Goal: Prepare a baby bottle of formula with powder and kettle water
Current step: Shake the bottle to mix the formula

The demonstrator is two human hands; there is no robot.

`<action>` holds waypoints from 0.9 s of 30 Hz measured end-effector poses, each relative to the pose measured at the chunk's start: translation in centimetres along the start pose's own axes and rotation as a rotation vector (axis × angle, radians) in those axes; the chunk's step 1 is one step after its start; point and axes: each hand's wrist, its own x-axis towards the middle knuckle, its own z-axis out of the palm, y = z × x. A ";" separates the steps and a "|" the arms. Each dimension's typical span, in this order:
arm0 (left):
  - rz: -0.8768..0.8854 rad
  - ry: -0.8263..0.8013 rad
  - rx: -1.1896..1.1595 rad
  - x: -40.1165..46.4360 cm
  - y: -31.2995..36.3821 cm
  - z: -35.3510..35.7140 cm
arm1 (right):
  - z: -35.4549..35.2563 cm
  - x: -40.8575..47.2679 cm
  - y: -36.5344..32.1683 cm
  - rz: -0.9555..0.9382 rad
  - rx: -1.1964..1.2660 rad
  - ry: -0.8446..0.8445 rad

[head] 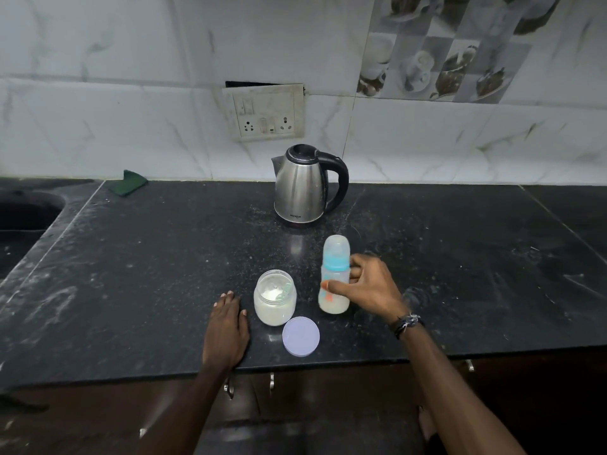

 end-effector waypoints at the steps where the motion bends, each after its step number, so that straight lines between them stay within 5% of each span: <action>1: 0.004 0.000 0.002 0.0 0.0 0.0 | 0.1 -0.2 0.0 -0.011 0.016 0.013; 11: -0.012 -0.014 -0.002 -0.1 0.0 0.2 | -0.2 0.2 0.0 -0.064 -0.071 0.161; 14: 0.000 0.000 -0.008 0.0 -0.1 0.1 | -0.3 0.2 -0.5 -0.030 -0.101 0.004; 18: -0.005 0.001 -0.005 0.0 0.0 0.2 | -0.5 0.6 -0.2 -0.083 -0.071 0.135; 21: -0.002 0.015 -0.011 0.0 -0.1 0.1 | -0.5 0.5 -0.5 -0.004 -0.096 -0.002; 25: 0.005 0.007 -0.004 0.0 -0.1 0.3 | -0.4 0.4 -0.3 -0.052 -0.019 0.132; 27: 0.008 0.016 0.002 0.1 -0.3 0.4 | -0.4 0.5 -0.5 0.017 -0.073 0.032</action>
